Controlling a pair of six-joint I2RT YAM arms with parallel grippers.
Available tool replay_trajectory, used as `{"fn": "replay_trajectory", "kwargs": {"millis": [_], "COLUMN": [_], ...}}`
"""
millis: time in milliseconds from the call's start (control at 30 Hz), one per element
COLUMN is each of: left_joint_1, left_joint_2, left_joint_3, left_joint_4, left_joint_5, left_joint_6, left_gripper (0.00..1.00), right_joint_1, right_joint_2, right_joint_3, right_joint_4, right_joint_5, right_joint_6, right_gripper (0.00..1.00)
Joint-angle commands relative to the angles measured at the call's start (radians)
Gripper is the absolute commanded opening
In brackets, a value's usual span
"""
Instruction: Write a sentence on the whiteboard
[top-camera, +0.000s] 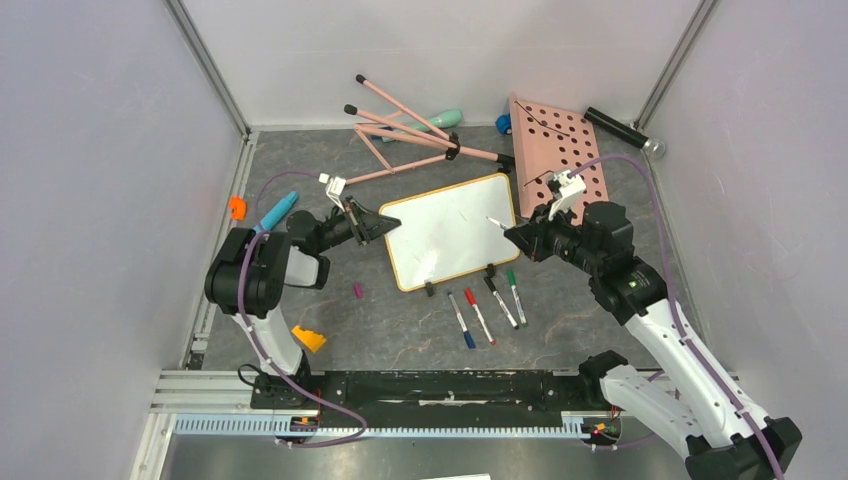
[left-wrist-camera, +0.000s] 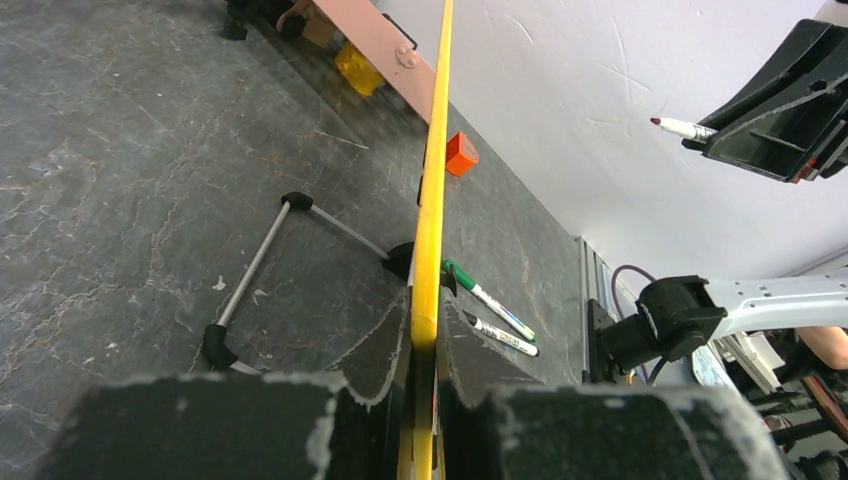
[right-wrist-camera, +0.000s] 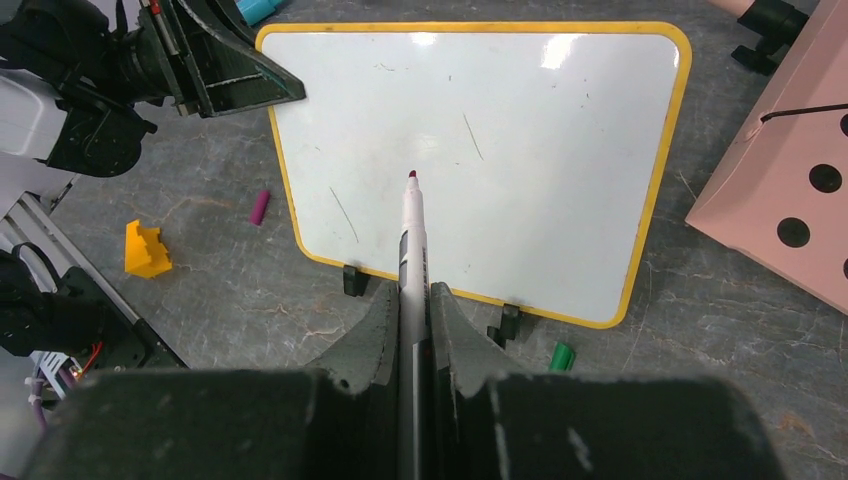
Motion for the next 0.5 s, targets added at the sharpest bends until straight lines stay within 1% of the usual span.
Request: {"fn": "replay_trajectory", "kwargs": {"millis": [0, 67, 100, 133, 167, 200, 300, 467], "left_joint_1": [-0.007, -0.006, -0.006, -0.006, -0.006, -0.006, -0.004, 0.016], "left_joint_2": [0.037, 0.043, 0.050, 0.062, 0.084, 0.107, 0.163, 0.164], "left_joint_3": [0.026, 0.032, 0.045, 0.071, 0.095, 0.121, 0.151, 0.147], "left_joint_4": [0.075, 0.073, 0.066, 0.054, 0.052, 0.057, 0.111, 0.111], "left_joint_5": [0.107, 0.122, 0.144, 0.170, 0.205, 0.233, 0.247, 0.234], "left_joint_6": [-0.037, -0.053, -0.069, -0.091, -0.120, -0.151, -0.217, -0.208], "left_gripper": [0.07, 0.18, 0.26, 0.31, 0.33, 0.38, 0.65, 0.84], "right_joint_1": [-0.002, -0.002, -0.002, -0.001, -0.002, -0.002, -0.002, -0.002], "right_joint_2": [-0.029, -0.033, -0.034, -0.034, -0.034, -0.034, -0.031, -0.035], "right_joint_3": [-0.004, -0.007, -0.007, -0.007, -0.007, -0.007, -0.004, -0.003], "right_joint_4": [0.047, 0.046, 0.046, 0.046, 0.047, 0.048, 0.050, 0.050], "right_joint_5": [0.011, 0.017, 0.019, 0.021, 0.022, 0.024, 0.025, 0.034], "right_joint_6": [0.010, 0.009, 0.008, 0.008, 0.008, 0.007, 0.005, -0.001], "right_gripper": [0.00, 0.00, 0.00, 0.00, 0.00, 0.00, 0.00, 0.00]}}
